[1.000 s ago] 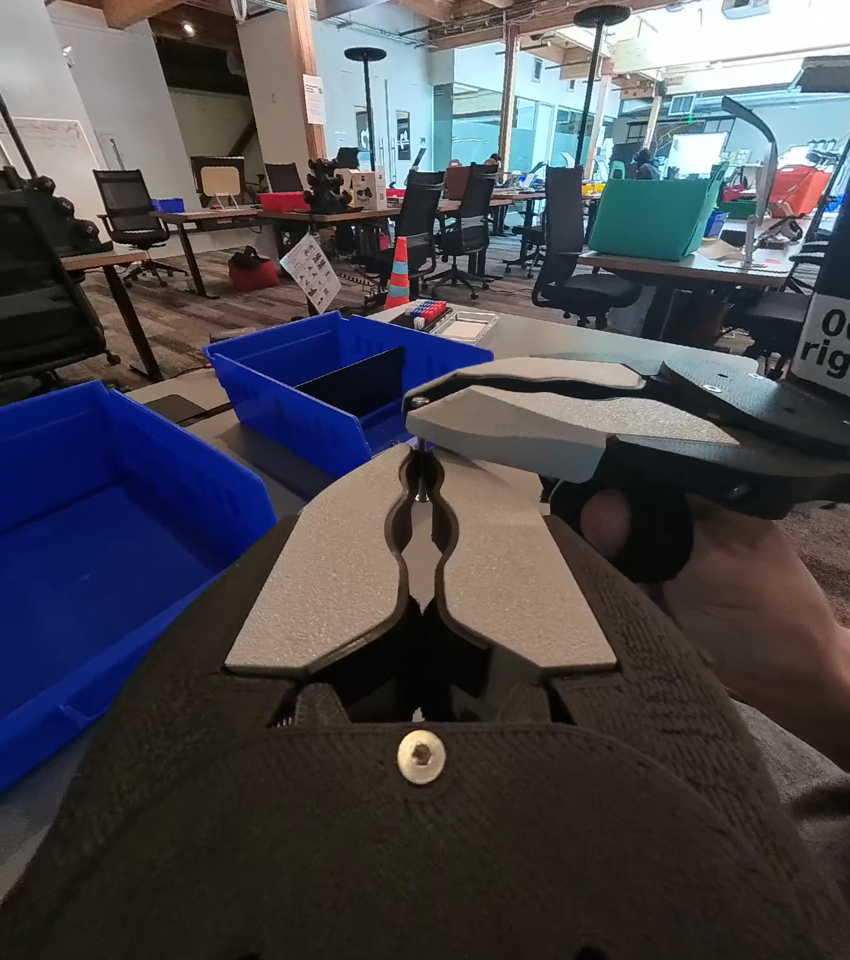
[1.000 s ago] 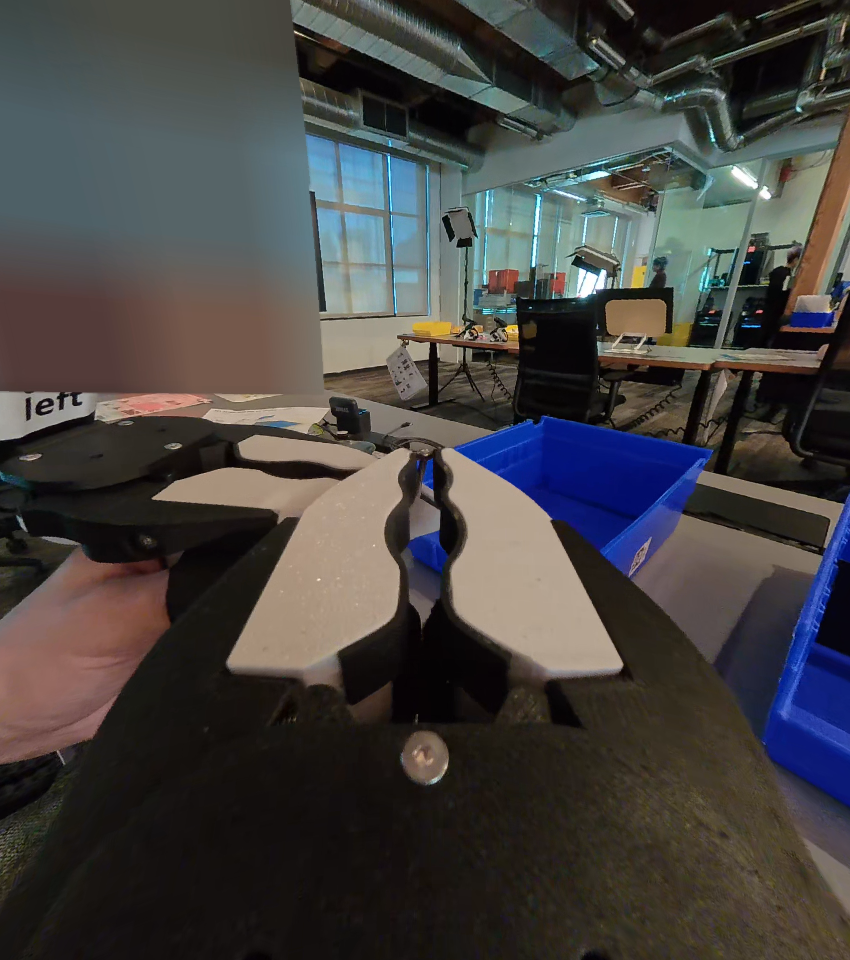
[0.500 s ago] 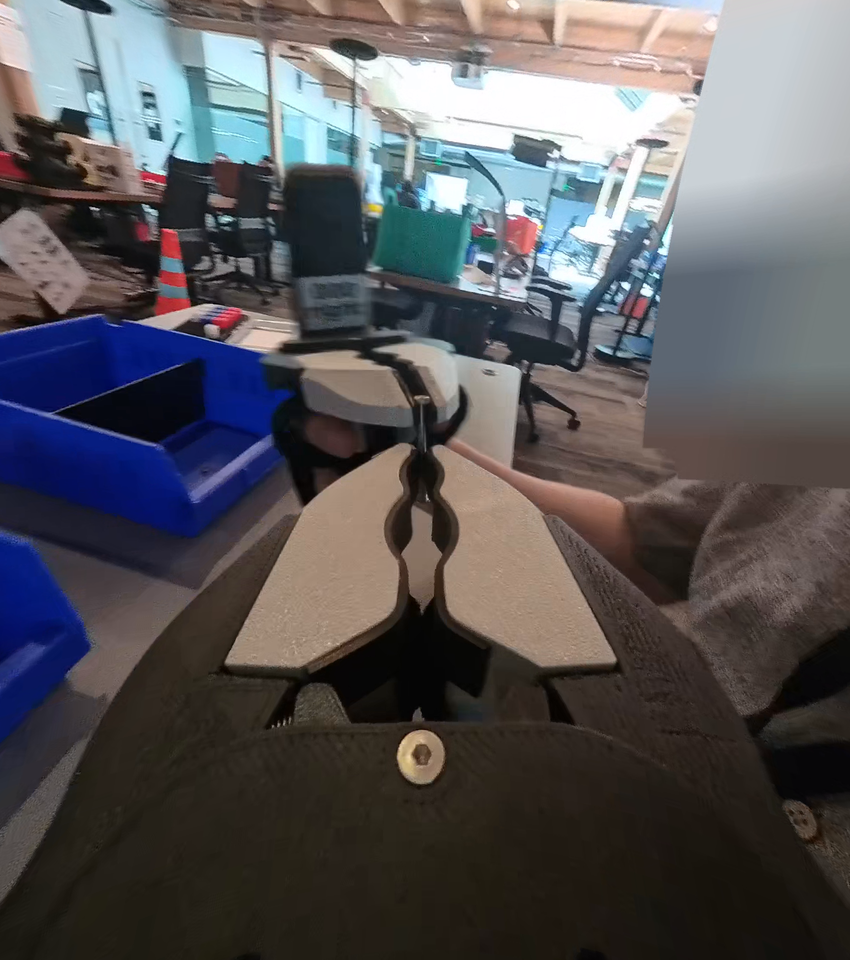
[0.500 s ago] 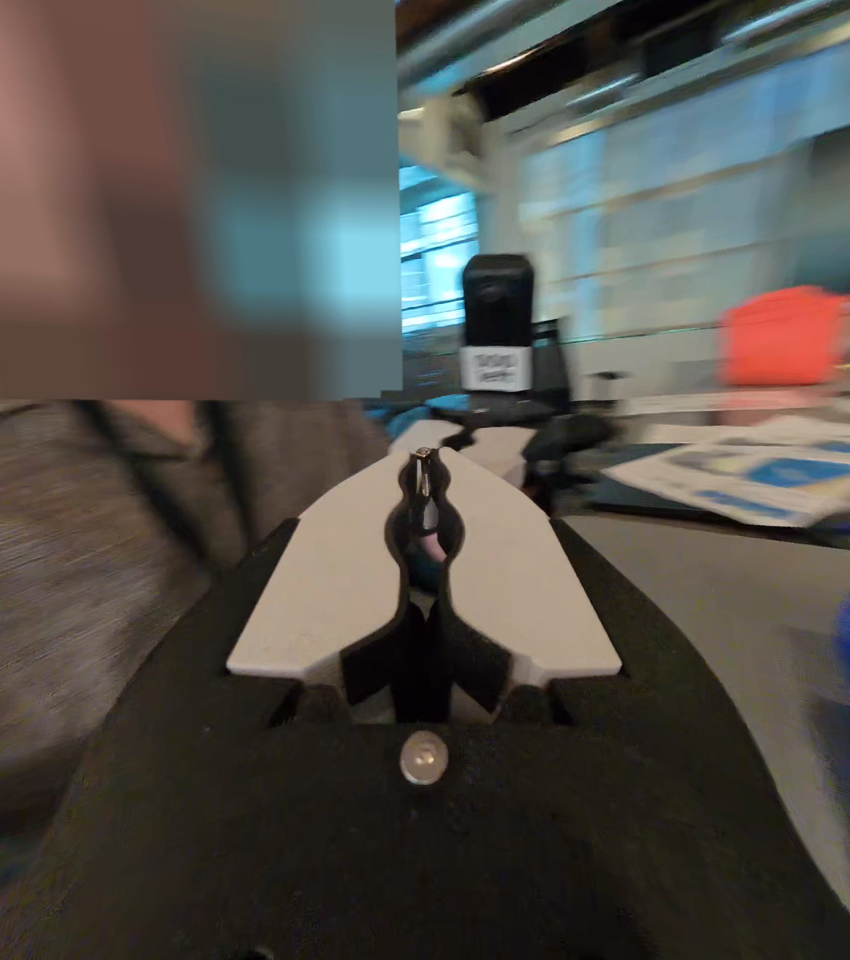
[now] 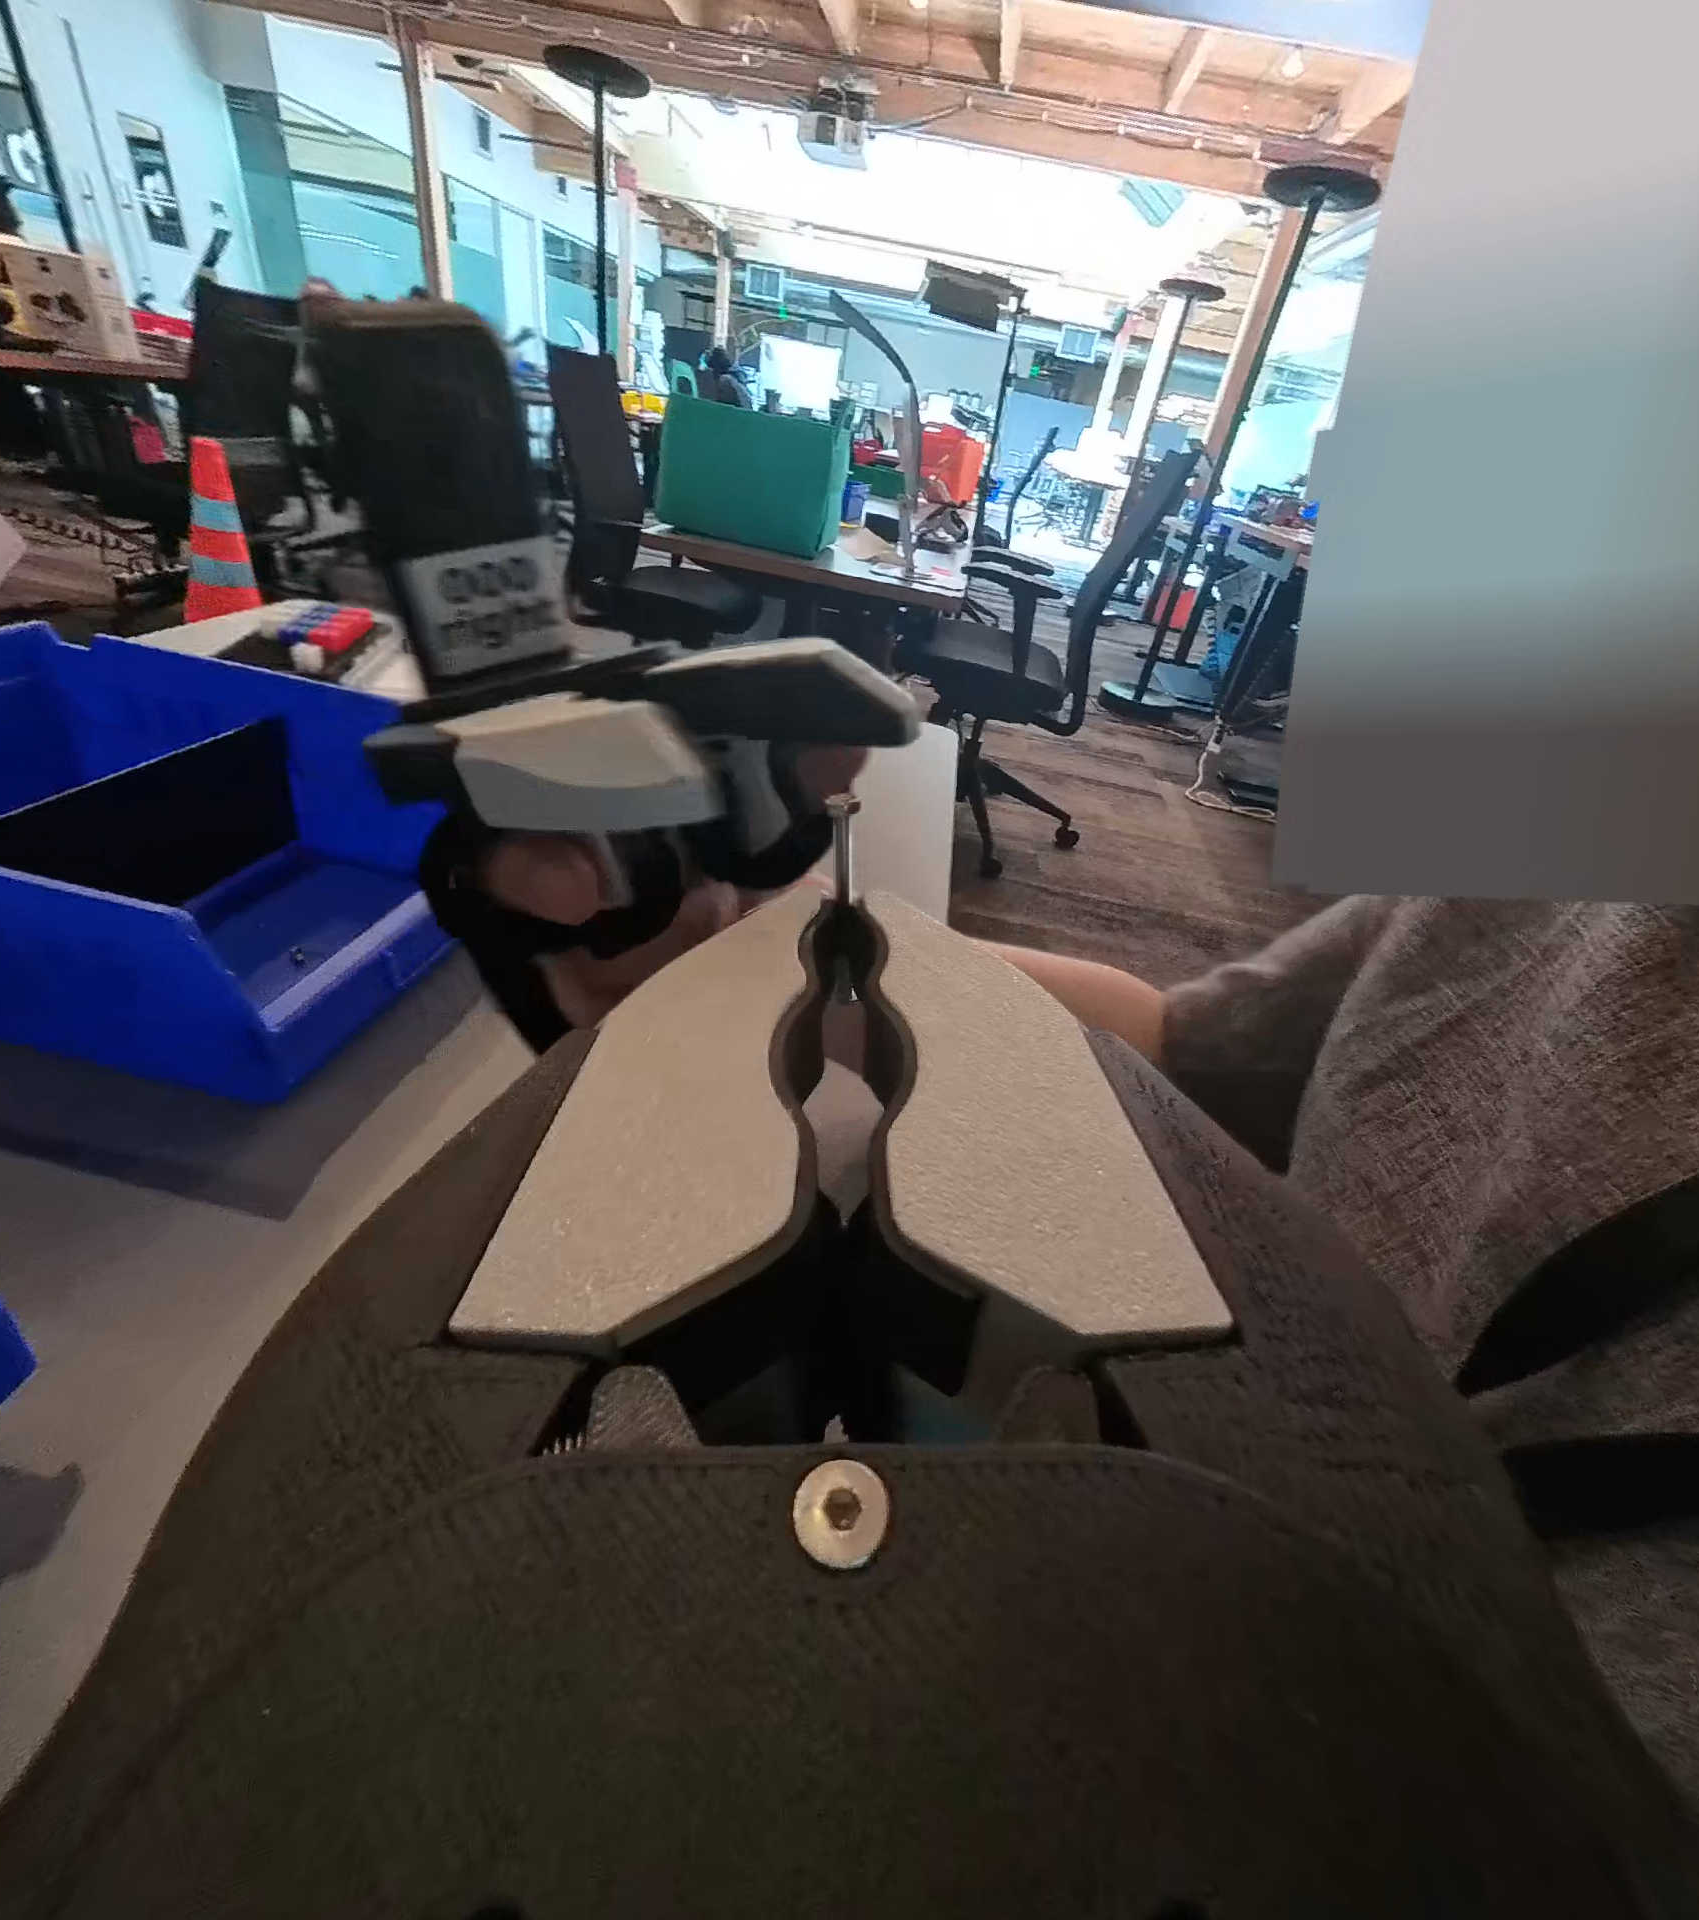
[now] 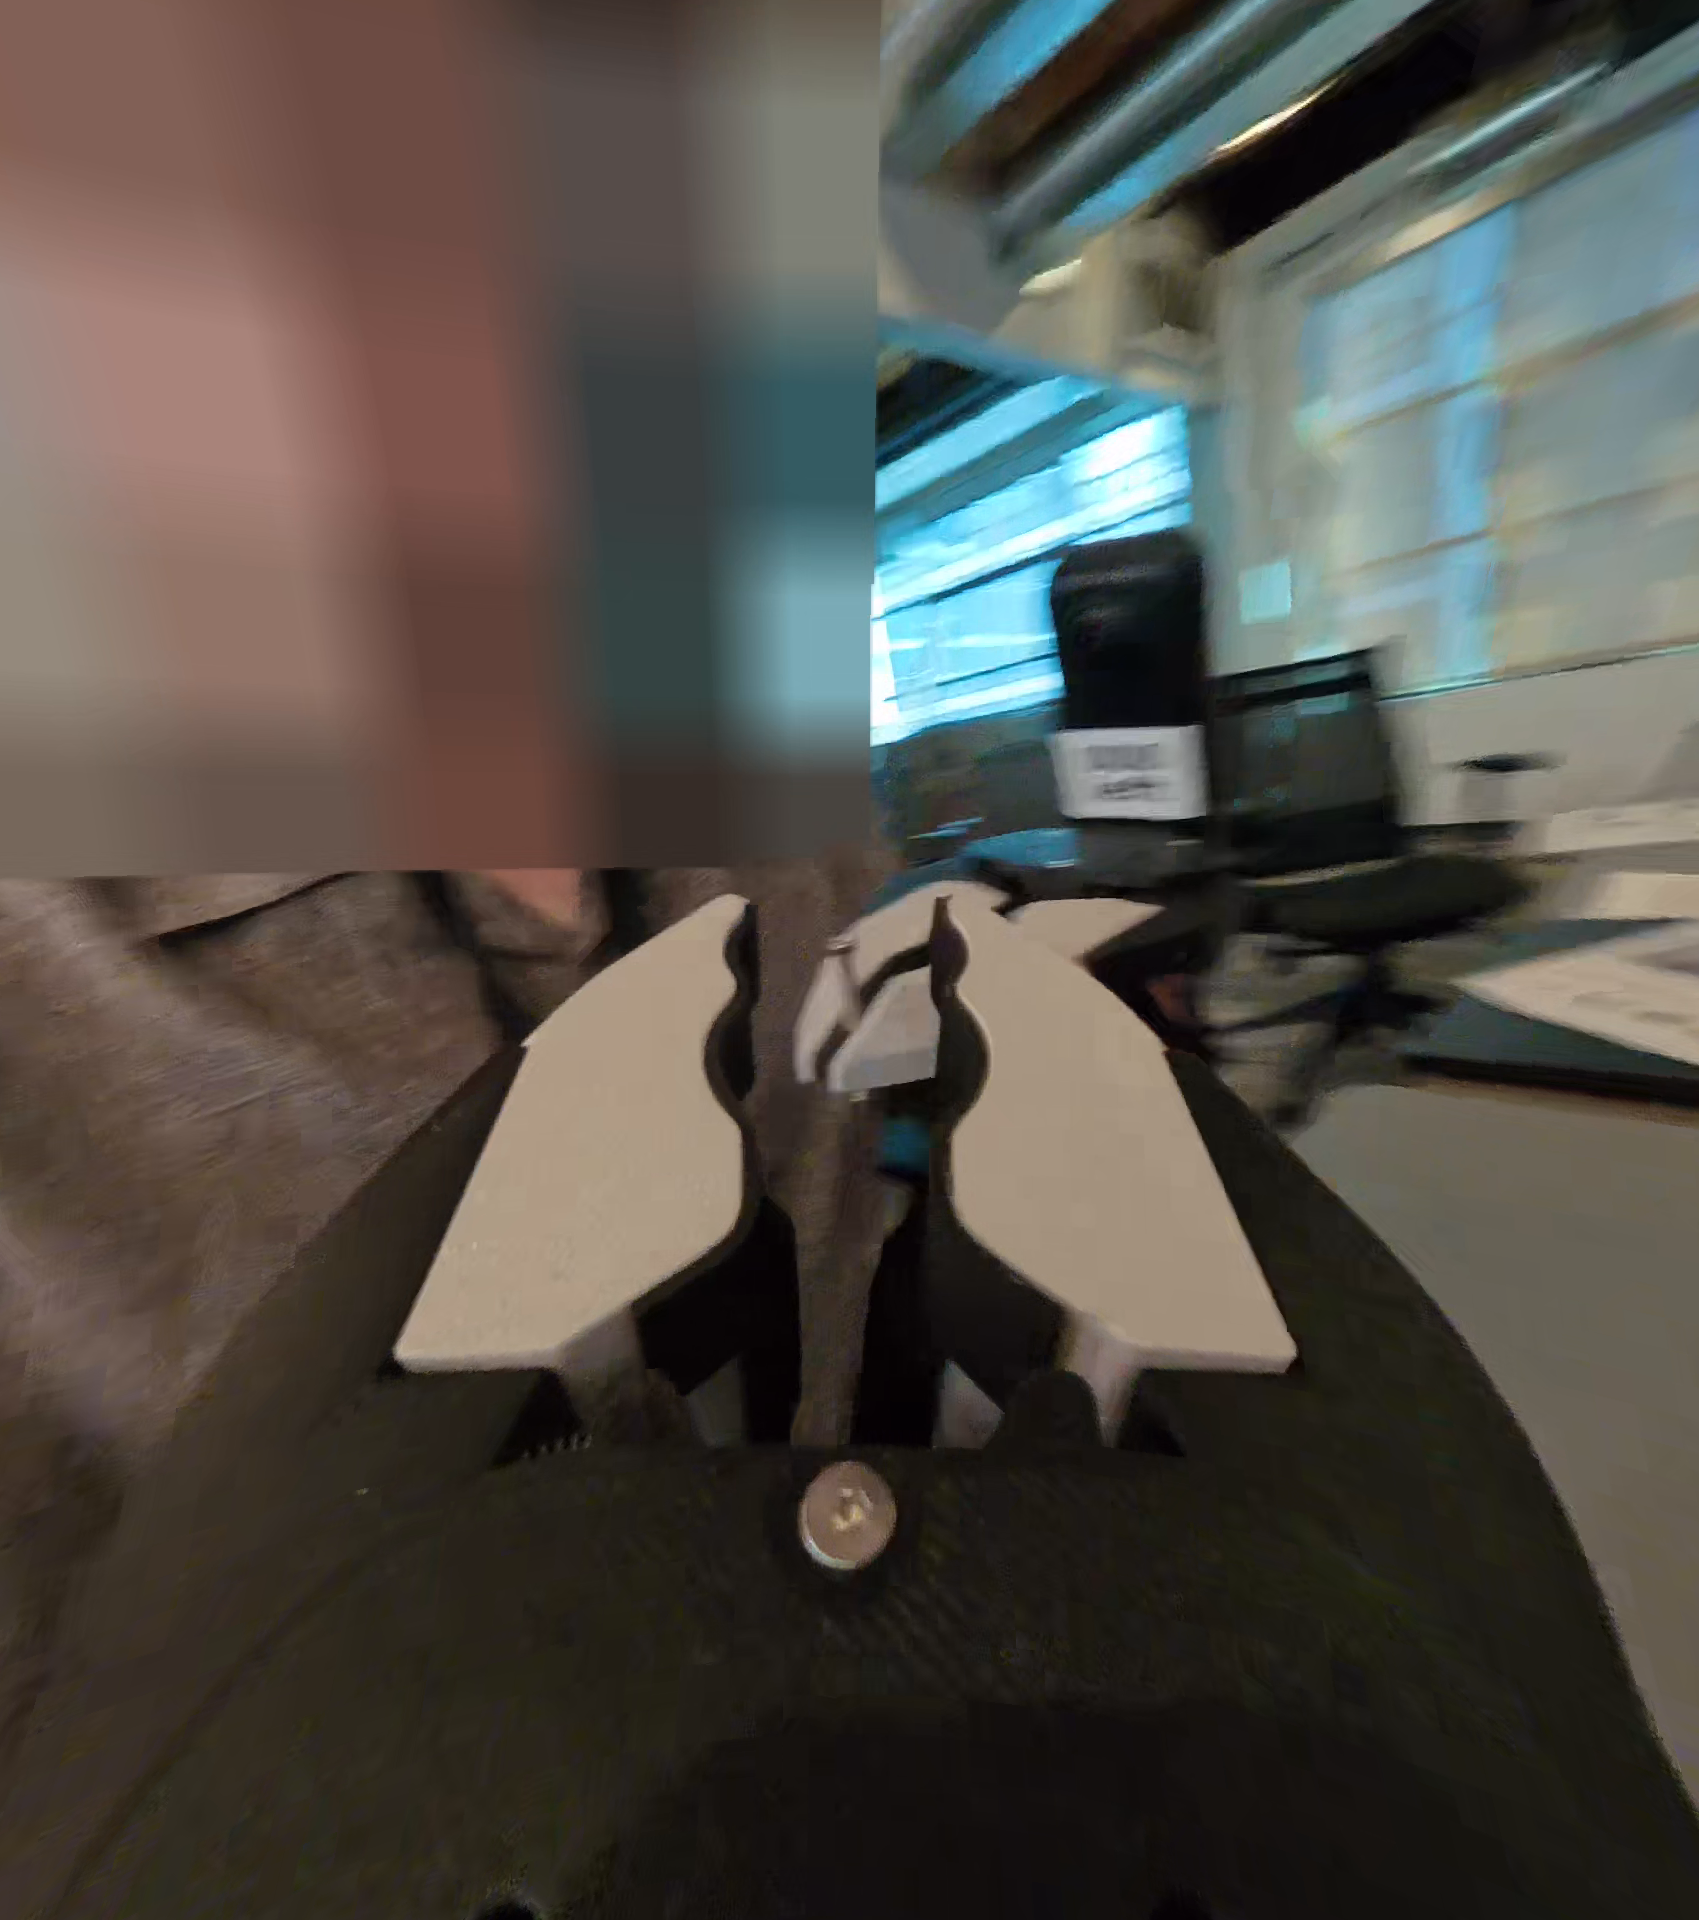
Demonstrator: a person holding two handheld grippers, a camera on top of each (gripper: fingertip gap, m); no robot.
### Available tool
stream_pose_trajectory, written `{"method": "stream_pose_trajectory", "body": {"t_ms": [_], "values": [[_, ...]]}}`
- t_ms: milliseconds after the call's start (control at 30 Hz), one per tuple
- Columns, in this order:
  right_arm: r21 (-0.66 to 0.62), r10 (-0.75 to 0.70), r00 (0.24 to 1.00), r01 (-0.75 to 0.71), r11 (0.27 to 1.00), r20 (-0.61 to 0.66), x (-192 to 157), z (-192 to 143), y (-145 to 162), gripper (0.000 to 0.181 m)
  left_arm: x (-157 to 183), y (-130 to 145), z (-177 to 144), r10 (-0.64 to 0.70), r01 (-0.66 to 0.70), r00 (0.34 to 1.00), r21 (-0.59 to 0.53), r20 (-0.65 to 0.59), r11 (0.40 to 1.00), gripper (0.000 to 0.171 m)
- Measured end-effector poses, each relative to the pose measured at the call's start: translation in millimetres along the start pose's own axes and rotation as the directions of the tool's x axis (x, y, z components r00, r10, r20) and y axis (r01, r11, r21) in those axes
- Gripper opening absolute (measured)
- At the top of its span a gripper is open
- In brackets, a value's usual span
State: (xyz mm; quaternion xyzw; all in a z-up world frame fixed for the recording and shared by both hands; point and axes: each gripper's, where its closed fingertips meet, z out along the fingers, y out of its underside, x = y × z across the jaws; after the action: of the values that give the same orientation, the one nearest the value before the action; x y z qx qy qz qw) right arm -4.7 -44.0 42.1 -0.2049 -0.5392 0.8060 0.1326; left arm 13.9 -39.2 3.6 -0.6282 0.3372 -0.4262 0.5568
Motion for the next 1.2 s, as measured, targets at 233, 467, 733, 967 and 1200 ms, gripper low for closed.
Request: {"method": "stream_pose_trajectory", "body": {"t_ms": [233, 467, 733, 967, 1200], "values": [[-0.070, -0.276, 0.506, 0.388, 0.919, -0.817, 25.4, -19.0, -12.6, 0.041, -32.4, -1.7, -10.6, -0.004, -0.002, 0.980, 0.031, 0.201, 1.000, 0.002], [-0.284, -0.343, 0.117, 0.354, 0.891, -0.932, 40.8, -21.6, -3.5, 0.030, -45.9, 1.2, -15.4, 0.066, -0.070, 0.937, -0.002, 0.342, 0.998, 0.002], [-0.335, -0.354, 0.001, 0.317, 0.887, -0.935, 53.2, -18.0, -3.6, 0.017, -55.5, 2.2, -21.8, 0.121, -0.111, 0.887, -0.048, 0.445, 0.993, 0.003], [-0.325, -0.332, -0.035, 0.319, 0.890, -0.943, 54.2, -19.6, -4.1, 0.016, -57.2, 2.0, -24.5, 0.138, -0.122, 0.875, -0.064, 0.464, 0.990, 0.002], [-0.302, -0.317, 0.002, 0.299, 0.905, -0.948, 60.8, -17.6, 1.4, 0.013, -55.9, -0.4, -25.3, 0.173, -0.154, 0.860, -0.079, 0.481, 0.985, 0.002]]}}
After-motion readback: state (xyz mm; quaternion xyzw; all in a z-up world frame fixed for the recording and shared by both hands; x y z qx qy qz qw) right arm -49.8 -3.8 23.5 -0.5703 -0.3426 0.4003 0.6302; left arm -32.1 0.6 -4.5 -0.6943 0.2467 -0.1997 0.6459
